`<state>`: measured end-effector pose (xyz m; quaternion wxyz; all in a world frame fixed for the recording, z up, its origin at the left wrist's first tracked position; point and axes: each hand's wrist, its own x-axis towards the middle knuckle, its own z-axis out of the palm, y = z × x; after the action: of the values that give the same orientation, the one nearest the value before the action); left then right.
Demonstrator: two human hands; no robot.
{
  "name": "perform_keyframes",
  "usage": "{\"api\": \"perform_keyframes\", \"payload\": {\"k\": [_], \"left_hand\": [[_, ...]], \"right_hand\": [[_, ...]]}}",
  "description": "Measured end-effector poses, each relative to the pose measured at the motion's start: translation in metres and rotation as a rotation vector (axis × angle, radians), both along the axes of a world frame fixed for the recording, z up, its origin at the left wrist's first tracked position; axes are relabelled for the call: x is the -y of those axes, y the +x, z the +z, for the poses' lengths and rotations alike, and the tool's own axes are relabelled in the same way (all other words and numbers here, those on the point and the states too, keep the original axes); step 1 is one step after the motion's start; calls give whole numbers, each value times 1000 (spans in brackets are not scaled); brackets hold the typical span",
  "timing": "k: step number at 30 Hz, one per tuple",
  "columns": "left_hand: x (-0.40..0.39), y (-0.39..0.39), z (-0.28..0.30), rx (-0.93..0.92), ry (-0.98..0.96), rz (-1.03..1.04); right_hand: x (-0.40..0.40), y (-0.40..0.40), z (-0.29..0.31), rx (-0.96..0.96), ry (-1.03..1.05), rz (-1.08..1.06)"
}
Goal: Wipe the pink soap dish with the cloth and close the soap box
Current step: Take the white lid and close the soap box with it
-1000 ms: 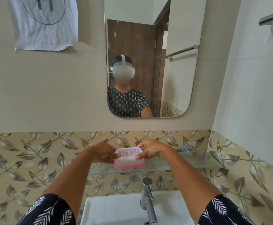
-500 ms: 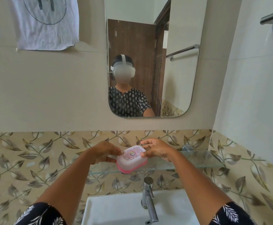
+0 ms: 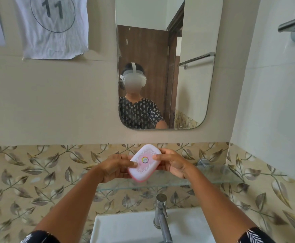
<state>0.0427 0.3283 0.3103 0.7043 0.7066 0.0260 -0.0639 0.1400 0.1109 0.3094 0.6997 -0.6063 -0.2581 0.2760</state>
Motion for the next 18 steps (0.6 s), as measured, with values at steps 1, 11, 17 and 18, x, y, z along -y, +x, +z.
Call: {"api": "perform_keyframes", "payload": {"k": [1, 11, 17, 18], "left_hand": [[1, -1, 0, 22, 20, -10], [8, 1, -2, 162, 113, 74], [11, -2, 0, 42, 85, -62], [14, -3, -1, 15, 112, -104]], "right_hand": [[1, -1, 0, 12, 2, -1], [6, -10, 2, 104, 48, -55], [0, -10, -1, 32, 145, -160], [0, -10, -1, 29, 129, -169]]}}
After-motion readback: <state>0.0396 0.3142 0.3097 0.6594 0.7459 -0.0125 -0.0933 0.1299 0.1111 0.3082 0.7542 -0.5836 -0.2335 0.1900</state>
